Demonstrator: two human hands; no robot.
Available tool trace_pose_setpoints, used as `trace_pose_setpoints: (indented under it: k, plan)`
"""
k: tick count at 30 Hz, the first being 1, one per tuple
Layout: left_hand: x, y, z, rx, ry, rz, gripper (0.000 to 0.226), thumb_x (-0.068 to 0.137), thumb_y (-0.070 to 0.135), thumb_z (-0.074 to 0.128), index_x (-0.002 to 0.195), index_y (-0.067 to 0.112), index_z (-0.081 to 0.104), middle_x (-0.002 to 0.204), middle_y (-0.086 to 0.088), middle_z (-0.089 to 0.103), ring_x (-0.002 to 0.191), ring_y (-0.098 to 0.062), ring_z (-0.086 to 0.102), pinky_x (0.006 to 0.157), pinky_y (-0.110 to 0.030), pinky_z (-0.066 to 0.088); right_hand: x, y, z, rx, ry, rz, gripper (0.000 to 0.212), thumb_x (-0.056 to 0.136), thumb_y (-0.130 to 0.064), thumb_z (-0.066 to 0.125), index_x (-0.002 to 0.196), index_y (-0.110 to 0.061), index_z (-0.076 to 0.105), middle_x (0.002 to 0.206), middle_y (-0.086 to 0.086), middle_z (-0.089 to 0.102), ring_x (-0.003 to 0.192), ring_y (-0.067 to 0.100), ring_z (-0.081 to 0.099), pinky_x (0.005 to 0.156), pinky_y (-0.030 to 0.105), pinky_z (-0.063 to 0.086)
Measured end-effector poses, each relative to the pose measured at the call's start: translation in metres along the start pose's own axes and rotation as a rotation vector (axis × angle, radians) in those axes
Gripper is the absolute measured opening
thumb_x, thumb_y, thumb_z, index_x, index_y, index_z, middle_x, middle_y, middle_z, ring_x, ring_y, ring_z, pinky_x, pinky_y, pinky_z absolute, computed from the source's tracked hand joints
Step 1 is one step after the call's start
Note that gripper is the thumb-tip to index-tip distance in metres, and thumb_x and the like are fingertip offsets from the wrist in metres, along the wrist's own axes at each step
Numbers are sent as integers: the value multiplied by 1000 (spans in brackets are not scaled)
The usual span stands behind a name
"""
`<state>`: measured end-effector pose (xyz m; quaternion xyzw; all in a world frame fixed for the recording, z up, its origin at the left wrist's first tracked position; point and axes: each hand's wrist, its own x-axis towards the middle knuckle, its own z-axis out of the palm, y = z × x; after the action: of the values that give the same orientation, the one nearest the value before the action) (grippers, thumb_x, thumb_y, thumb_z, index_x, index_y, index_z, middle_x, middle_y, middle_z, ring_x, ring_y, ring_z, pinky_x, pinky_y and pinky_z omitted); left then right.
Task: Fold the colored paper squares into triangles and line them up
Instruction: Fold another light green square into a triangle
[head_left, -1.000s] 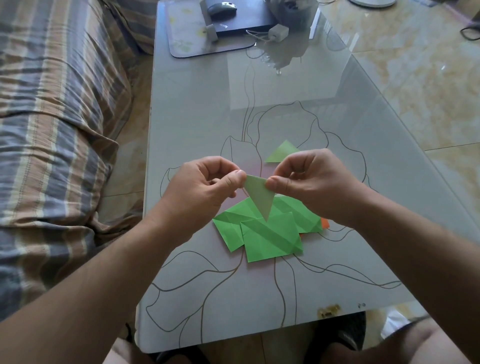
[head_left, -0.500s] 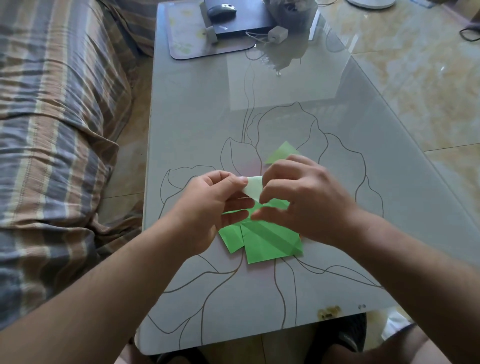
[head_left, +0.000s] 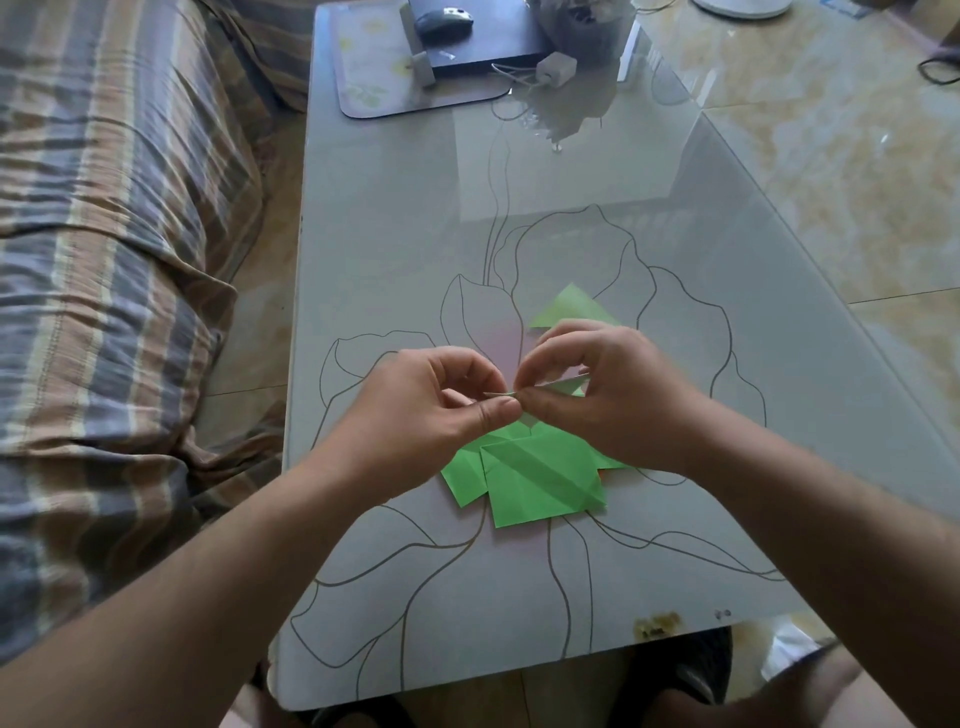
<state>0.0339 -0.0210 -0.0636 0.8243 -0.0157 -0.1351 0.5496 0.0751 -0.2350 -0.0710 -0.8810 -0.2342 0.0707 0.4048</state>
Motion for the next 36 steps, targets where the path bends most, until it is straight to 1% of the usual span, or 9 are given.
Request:
trace_pose_setpoints:
  k: [7,12,17,24,28,32,33,35,36]
  plan:
    - [1,-2,-3,12,23,109,9,91,31,78,99,28,78,94,6,78,86,-18,76,81,-47,63,0,-3,-1,137,2,85,12,88,-23,78,77,-28,75,81,-15,73,85,4,68,76,15,48]
    - [3,-6,-1,105,35,129,8,94,36,73,97,30,76,82,12,75,74,-8,71,68,-28,57,-2,-3,4,229,-23,122,10,88,-24,80,79,-21,77,79,-7,74,79,8,69,77,32,57]
    - [3,-5,0,127,30,137,8,96,34,70,93,30,75,75,11,70,63,-4,63,60,-22,51,-2,-6,2,280,-30,141,11,88,-24,80,80,-20,77,76,-7,73,70,5,64,70,30,55]
    - [2,-3,3,90,47,130,9,96,31,67,89,28,71,74,-19,64,54,-16,45,52,-29,39,-2,-7,1,298,-65,147,12,90,-19,78,79,-20,74,69,-17,66,62,0,58,66,21,44]
    - [3,-1,0,33,73,120,14,90,40,64,91,28,71,80,-22,67,67,-43,61,60,-51,54,-1,-3,-2,320,-35,183,13,91,-21,78,79,-21,75,68,-13,68,62,0,57,63,26,47]
    - [3,0,1,32,74,127,14,89,41,64,90,29,72,80,-24,67,66,-42,59,60,-54,52,-1,-4,-4,291,-74,193,17,93,-15,73,77,-20,71,56,-22,59,51,1,51,54,13,35]
    - [3,0,1,30,76,126,15,89,41,64,90,29,72,81,-24,67,67,-43,60,61,-56,53,0,-4,-4,297,-75,195,16,93,-17,74,78,-21,72,59,-18,61,53,1,51,53,19,37]
    - [3,0,-2,26,84,125,18,88,44,64,91,28,72,83,-24,68,74,-48,62,66,-60,54,0,-4,-5,300,-63,188,14,93,-23,75,80,-25,74,69,-2,67,62,8,54,56,45,45]
    - [4,0,-3,26,90,123,19,87,45,64,91,28,72,84,-24,68,77,-49,63,69,-62,54,0,-3,-6,295,-54,186,15,93,-24,75,79,-27,74,71,2,68,63,13,54,58,48,45]
